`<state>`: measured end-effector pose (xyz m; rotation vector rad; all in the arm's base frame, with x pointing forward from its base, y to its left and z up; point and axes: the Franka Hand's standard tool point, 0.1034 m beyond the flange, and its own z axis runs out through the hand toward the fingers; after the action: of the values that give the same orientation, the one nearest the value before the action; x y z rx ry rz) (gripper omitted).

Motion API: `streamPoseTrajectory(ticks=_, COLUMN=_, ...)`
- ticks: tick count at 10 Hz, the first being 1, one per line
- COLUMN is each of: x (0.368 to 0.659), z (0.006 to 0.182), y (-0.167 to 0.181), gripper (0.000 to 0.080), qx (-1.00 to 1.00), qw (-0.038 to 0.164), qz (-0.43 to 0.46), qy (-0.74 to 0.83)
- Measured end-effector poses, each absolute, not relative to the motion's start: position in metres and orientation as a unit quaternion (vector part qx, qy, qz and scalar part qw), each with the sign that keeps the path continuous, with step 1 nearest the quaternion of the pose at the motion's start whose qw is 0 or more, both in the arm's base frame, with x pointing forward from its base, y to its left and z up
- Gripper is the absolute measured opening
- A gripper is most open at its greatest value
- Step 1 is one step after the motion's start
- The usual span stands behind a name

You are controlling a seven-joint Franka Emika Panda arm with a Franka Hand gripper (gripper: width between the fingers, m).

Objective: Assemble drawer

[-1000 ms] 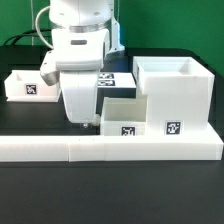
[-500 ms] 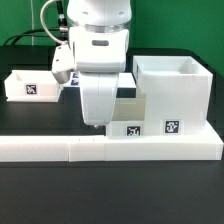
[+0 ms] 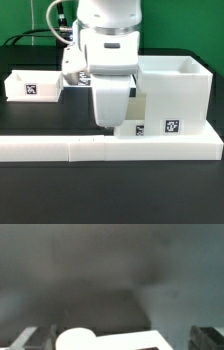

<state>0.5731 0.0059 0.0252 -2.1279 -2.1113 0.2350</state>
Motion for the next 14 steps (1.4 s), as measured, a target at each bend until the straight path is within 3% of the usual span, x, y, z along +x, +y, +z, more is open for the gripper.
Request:
streamPoseTrajectory(ticks=2, x=0.576, z=0.029, y=0.012, gripper=0.0649, qx=-0.700, qw=0.067, qz=0.077, qy=-0.707)
streamPoseTrajectory(ticks=6, x=0.569, z=0.029, y=-0.025, gripper=0.0649, qx=-0.687, qw=0.071, qz=0.079, qy=-0.719)
streamPoseTrajectory(ticks=11, x=0.547, z=0.019, y=-0.003, gripper=0.0649, qx=-0.726, qw=0.075, qz=0.094, qy=-0.677)
streamPoseTrajectory(ticks=14, x=0.552, z=0.022, y=0.009, gripper=0.0649, qx=-0.738, qw=0.072, qz=0.099, qy=-0.664)
